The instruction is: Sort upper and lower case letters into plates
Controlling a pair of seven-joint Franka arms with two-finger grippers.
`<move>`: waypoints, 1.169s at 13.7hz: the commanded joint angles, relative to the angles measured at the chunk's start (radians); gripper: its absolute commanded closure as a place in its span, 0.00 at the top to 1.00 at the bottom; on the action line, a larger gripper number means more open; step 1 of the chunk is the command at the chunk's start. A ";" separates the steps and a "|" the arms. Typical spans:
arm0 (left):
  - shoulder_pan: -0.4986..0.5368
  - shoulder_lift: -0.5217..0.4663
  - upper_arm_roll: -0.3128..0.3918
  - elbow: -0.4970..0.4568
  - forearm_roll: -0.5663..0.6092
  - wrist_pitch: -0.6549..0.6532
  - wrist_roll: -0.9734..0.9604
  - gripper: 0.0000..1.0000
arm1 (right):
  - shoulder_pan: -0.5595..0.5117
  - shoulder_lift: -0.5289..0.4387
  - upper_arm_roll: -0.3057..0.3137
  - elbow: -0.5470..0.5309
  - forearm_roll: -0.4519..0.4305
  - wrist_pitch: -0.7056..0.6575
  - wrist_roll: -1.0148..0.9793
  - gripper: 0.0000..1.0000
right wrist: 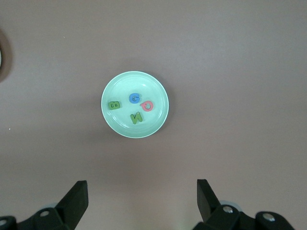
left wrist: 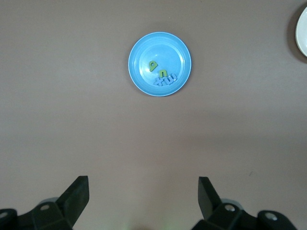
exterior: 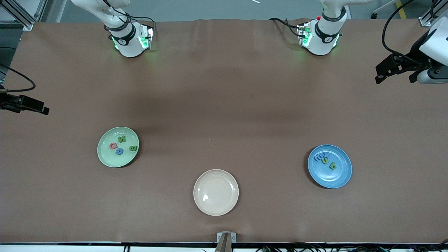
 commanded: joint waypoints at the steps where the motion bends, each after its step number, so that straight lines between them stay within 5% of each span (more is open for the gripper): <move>1: 0.002 -0.017 0.009 0.000 -0.008 -0.006 0.027 1.00 | -0.011 -0.095 0.037 -0.104 -0.022 0.032 0.023 1.00; 9: 0.003 -0.008 0.009 0.033 0.000 -0.022 0.018 1.00 | -0.054 -0.167 0.113 -0.161 -0.043 0.053 0.023 1.00; 16: 0.003 -0.005 0.009 0.033 0.006 -0.033 0.021 1.00 | -0.049 -0.192 0.115 -0.213 -0.043 0.085 0.036 1.00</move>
